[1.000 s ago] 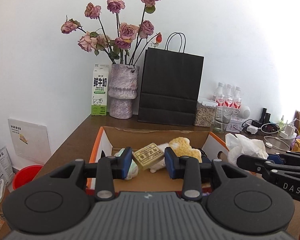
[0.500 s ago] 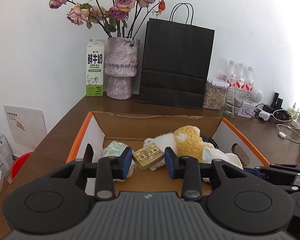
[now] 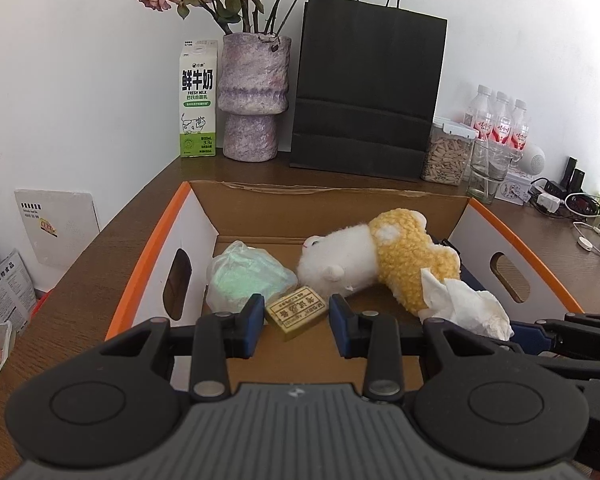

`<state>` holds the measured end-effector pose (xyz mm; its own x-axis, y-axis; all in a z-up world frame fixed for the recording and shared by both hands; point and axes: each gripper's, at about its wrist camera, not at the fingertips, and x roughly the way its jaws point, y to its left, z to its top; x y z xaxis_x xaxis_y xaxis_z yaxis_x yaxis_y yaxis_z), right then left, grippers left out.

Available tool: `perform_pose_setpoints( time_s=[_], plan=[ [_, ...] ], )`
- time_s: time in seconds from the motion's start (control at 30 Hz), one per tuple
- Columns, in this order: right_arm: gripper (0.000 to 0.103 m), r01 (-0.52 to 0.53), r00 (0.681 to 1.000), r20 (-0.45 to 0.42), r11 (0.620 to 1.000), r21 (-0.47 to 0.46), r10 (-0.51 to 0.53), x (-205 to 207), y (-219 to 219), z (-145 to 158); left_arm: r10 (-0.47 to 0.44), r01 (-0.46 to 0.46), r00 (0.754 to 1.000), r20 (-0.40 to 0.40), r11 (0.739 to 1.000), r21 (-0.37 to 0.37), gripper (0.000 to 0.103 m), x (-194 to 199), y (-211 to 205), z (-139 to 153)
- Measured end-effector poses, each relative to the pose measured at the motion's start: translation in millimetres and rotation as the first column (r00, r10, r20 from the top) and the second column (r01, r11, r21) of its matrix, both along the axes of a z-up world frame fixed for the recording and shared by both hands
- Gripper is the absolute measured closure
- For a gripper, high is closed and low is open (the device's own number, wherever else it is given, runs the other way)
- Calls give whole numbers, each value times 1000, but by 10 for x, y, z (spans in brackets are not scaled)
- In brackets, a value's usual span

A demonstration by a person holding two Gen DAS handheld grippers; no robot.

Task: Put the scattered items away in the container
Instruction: 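Carry the soap bar and tissue into the box and open both tools, then withdraw both tools from the box toward the remaining items on the table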

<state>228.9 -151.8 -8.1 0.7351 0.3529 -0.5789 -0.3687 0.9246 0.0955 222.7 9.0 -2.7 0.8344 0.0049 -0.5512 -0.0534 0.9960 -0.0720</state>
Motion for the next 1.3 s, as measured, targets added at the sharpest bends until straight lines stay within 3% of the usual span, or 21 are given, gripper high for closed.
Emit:
perform_pose_setpoints(
  time_s=[0.1, 0.17, 0.2, 0.23, 0.27, 0.3, 0.37, 0.97, 1.3],
  plan=[
    [73, 8, 1000, 3, 1000, -4, -8, -12, -11, 14, 1, -1, 1000, -5, 1000, 7, 66, 1, -9, -16],
    [52, 13, 1000, 13, 1000, -8, -13, -39, -24, 39, 6, -6, 1000, 3, 1000, 9, 60, -20, -7, -1],
    [45, 17, 999, 28, 1000, -12, -17, -63, -34, 55, 10, -10, 1000, 13, 1000, 13, 44, -38, -6, 20],
    [33, 20, 999, 44, 1000, -16, -19, -87, -44, 74, 18, -18, 1000, 25, 1000, 19, 20, -57, -6, 40],
    [23, 22, 998, 60, 1000, -20, -20, -110, -55, 97, 30, -31, 998, 50, 999, 27, 8, -87, -8, 69],
    [18, 22, 997, 72, 1000, -22, -21, -129, -65, 118, 39, -42, 996, 84, 999, 34, 0, -125, -10, 98],
    [3, 20, 996, 89, 999, -25, -18, -166, -87, 153, 41, -47, 991, 129, 998, 42, 0, -175, -12, 142],
    [0, 48, 987, 158, 999, -22, -44, -417, -236, 348, 1, 2, 986, 169, 1000, -21, 0, -331, 34, 282],
    [0, 48, 975, 218, 999, 1, -47, -706, -340, 453, 11, -6, 970, 241, 1000, -22, 0, -685, 93, 374]
  ],
)
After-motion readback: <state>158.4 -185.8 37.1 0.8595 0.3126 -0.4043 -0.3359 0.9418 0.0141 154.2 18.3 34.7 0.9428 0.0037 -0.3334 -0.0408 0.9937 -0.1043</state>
